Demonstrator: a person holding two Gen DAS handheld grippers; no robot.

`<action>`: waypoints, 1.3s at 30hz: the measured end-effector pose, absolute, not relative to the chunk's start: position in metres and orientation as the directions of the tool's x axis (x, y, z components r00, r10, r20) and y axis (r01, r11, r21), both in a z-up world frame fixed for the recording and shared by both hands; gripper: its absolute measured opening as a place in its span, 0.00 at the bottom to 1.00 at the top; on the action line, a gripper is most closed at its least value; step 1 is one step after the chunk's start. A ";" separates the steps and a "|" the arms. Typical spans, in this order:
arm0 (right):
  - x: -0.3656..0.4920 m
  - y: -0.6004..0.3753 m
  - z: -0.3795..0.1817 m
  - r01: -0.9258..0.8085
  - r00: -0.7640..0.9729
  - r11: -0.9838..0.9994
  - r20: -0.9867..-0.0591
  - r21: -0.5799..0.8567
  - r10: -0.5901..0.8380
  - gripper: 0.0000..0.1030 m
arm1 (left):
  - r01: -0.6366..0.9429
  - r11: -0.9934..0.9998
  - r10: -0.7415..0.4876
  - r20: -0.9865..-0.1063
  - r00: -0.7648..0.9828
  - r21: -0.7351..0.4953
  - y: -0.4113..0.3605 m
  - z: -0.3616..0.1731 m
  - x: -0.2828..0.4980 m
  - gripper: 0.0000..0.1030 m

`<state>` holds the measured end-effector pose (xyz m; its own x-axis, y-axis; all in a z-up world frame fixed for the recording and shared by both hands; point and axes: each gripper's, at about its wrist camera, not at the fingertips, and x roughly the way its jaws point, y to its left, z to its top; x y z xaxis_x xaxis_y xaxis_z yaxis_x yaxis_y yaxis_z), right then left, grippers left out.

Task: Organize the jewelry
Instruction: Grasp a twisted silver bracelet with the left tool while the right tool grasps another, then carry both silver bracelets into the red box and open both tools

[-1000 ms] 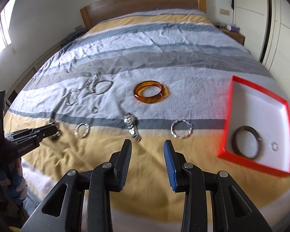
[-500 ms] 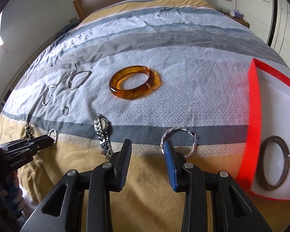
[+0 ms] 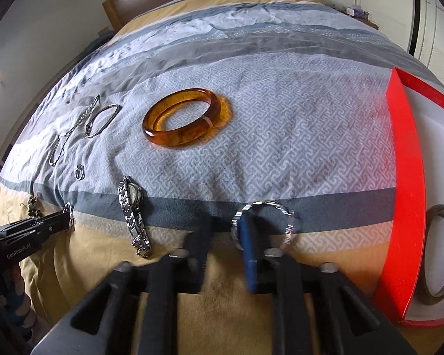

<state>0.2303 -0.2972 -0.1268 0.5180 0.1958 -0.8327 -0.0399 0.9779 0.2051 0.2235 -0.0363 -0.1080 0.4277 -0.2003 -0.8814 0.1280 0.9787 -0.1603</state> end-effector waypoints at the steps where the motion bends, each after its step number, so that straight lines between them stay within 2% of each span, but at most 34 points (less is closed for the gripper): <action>1: 0.230 -0.299 -0.127 -0.033 0.519 0.976 -0.831 0.216 0.201 0.06 | 0.133 0.980 -0.193 -0.881 0.432 -0.149 -0.038 -0.107 0.222 0.06; 11: 0.185 -0.282 -0.094 -0.064 0.554 0.960 -0.791 0.272 0.261 0.05 | 0.153 0.977 -0.200 -0.870 0.450 -0.145 -0.040 -0.081 0.203 0.04; 23: 0.105 -0.273 -0.025 -0.093 0.623 0.962 -0.738 0.258 0.258 0.05 | 0.222 0.962 -0.253 -0.816 0.520 -0.156 -0.049 -0.011 0.152 0.04; 30: 0.092 -0.319 0.005 -0.061 0.665 0.977 -0.722 0.203 0.191 0.05 | 0.312 0.927 -0.343 -0.802 0.488 -0.207 -0.110 0.015 0.149 0.04; 39: 0.133 -0.442 0.002 0.059 0.674 0.992 -0.738 0.115 0.045 0.05 | 0.464 0.856 -0.438 -0.795 0.420 -0.227 -0.254 0.015 0.190 0.04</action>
<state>0.1333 -0.4416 0.0015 0.6736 0.0453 -0.7377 0.0589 0.9917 0.1147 0.1900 -0.2537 0.0150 0.4197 -0.4380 -0.7950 0.4640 0.8563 -0.2268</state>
